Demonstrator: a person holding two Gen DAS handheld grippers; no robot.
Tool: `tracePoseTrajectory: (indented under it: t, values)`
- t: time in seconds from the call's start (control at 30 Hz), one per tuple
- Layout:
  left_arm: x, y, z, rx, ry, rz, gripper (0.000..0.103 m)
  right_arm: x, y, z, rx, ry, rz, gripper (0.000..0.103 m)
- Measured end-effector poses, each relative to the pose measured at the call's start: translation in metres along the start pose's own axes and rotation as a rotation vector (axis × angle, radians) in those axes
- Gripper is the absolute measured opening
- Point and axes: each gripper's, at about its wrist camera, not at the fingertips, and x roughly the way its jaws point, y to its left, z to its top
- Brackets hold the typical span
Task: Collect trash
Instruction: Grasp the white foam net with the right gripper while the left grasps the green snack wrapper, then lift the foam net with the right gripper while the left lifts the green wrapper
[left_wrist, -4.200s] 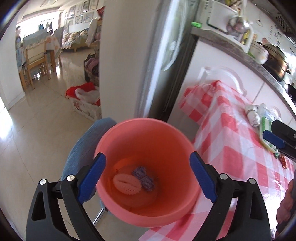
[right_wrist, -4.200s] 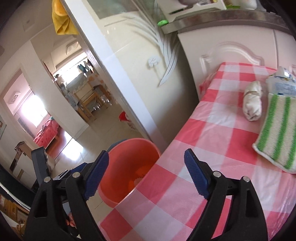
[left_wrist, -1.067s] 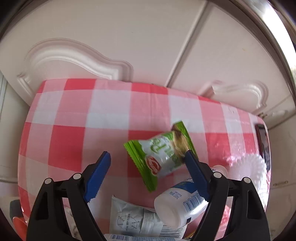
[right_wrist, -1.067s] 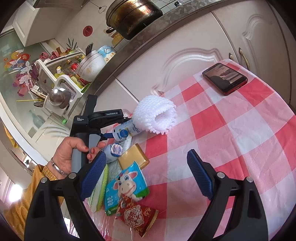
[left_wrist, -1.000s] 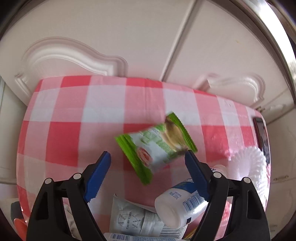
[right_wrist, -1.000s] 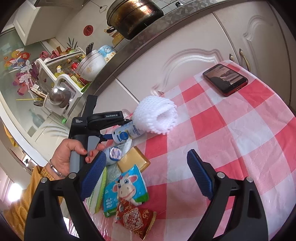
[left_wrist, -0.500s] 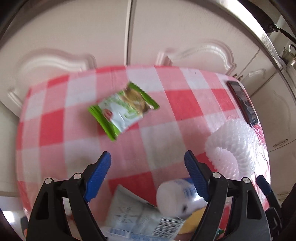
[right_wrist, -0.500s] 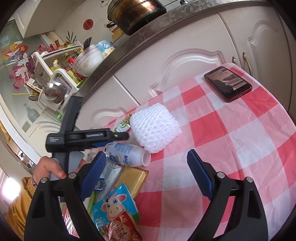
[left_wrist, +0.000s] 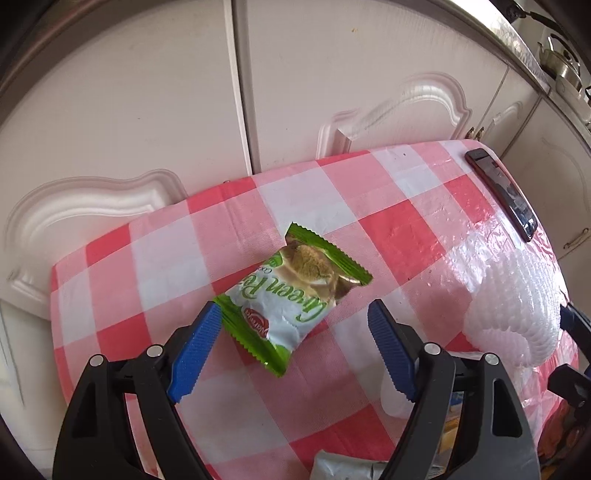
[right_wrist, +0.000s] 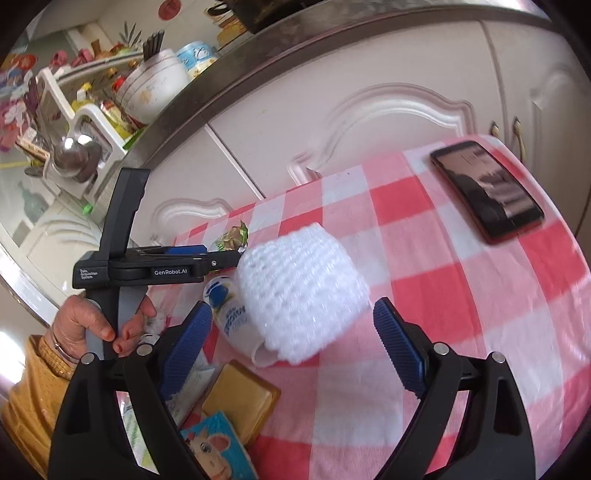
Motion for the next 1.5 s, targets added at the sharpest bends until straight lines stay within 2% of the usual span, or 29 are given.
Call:
tracePoseTrajectory:
  t: [0.1, 0.13, 0.17, 0.23, 0.37, 0.43, 0.57, 0.8, 1.0, 1.33, 1.5]
  values:
    - [0.008, -0.001, 0.003, 0.015, 0.021, 0.001, 0.081, 0.014, 0.005, 0.006, -0.048, 0.018, -0.029, 0.090]
    - [0.011, -0.002, 0.004, 0.018, 0.025, 0.000, 0.078, 0.018, 0.006, 0.006, -0.055, 0.027, -0.030, 0.090]
    - [0.013, -0.003, 0.004, 0.020, 0.028, 0.001, 0.071, 0.021, 0.008, 0.006, -0.063, 0.036, -0.027, 0.090]
    - [0.014, -0.005, 0.003, 0.028, 0.023, 0.015, 0.069, 0.027, 0.010, 0.006, -0.087, 0.043, -0.037, 0.088]
    - [0.012, -0.011, 0.000, 0.032, 0.012, 0.016, 0.060, 0.035, 0.012, 0.001, -0.102, 0.057, -0.056, 0.066]
    - [0.011, -0.014, -0.002, 0.031, 0.003, 0.017, 0.051, 0.035, 0.010, -0.002, -0.096, 0.058, -0.053, 0.062]
    - [0.009, -0.018, -0.007, 0.024, -0.005, 0.021, 0.044, 0.030, 0.010, -0.007, -0.091, 0.038, -0.044, 0.056]
    - [0.000, -0.015, -0.020, -0.020, -0.029, 0.013, 0.040, 0.003, 0.013, -0.013, -0.078, -0.042, -0.002, 0.055]
    - [-0.030, -0.016, -0.032, -0.050, -0.093, -0.005, 0.033, -0.021, 0.011, -0.026, -0.050, -0.083, 0.040, 0.055]
    - [-0.067, -0.014, -0.069, -0.114, -0.150, -0.058, 0.018, -0.038, 0.015, -0.046, -0.036, -0.069, 0.066, 0.055]
    - [-0.070, -0.018, -0.083, -0.128, -0.155, -0.064, 0.017, -0.052, 0.016, -0.057, -0.046, -0.072, 0.049, 0.055]
